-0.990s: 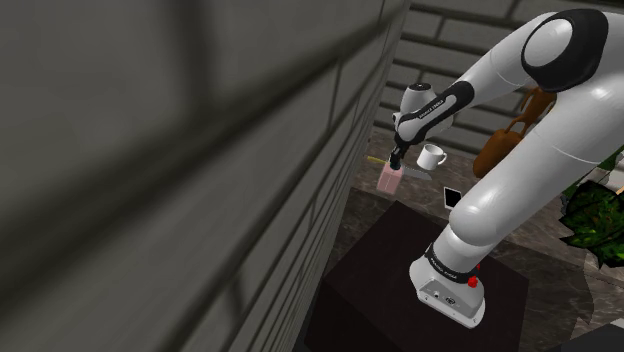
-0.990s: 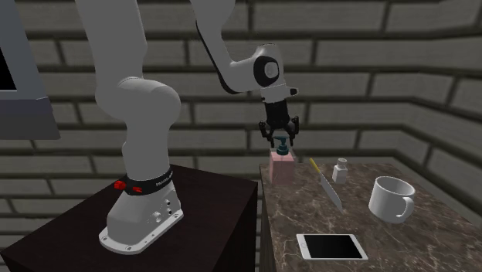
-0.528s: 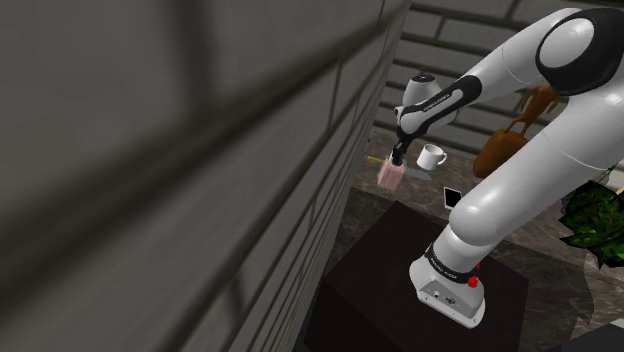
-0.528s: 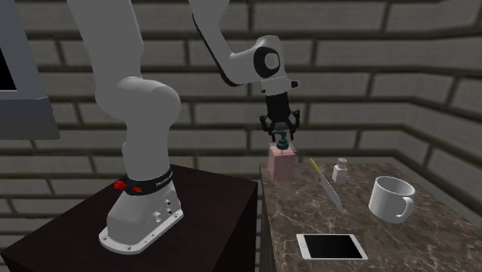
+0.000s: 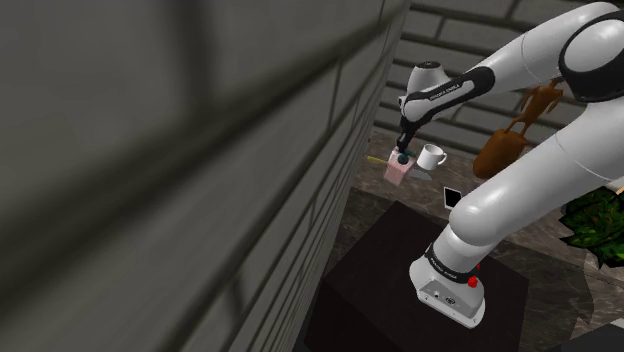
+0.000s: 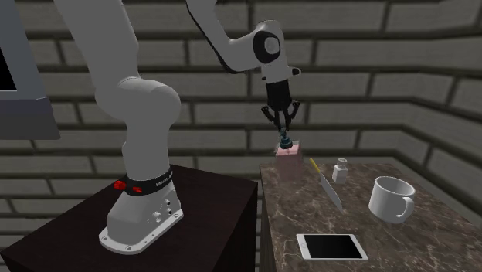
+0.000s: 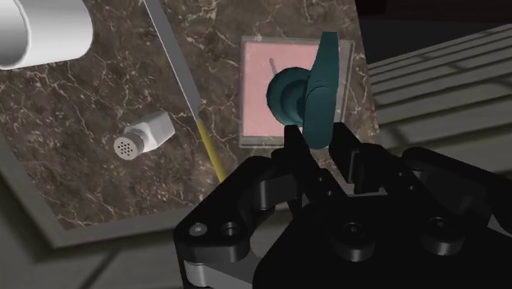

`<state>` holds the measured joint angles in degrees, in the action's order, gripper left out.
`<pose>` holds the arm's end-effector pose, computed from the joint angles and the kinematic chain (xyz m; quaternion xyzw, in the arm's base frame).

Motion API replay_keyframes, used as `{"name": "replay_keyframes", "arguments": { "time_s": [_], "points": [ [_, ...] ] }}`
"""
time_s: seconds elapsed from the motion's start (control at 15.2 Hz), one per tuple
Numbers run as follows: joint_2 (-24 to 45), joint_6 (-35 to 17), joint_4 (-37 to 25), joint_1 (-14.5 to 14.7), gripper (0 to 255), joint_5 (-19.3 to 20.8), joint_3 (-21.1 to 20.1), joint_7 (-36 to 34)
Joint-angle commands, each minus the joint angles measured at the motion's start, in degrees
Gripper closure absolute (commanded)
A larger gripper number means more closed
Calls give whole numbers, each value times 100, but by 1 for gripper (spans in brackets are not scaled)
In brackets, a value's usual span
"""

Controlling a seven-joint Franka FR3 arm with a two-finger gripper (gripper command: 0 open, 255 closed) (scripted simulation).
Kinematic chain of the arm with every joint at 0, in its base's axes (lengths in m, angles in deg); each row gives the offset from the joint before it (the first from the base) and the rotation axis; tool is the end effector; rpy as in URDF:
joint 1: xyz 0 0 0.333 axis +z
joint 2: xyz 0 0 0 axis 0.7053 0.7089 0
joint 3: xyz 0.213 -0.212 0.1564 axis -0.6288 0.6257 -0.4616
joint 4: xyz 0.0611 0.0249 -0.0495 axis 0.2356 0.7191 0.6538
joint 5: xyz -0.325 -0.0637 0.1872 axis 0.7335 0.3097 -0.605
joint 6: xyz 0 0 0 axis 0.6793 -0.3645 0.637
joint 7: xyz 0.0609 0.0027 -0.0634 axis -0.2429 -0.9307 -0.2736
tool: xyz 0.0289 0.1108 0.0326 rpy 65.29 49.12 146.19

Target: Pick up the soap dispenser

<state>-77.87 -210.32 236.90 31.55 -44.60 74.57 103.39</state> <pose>0.3179 -0.2776 0.3714 0.9932 0.0291 -0.0172 0.1116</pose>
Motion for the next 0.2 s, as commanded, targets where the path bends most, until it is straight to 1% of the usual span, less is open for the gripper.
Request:
{"name": "replay_keyframes", "arguments": {
  "time_s": [0.0,0.13],
  "points": [
    [-139,204,-67,2,255,-18,-30,36],
    [-148,218,-72,2,255,-20,-32,38]
  ]
}}
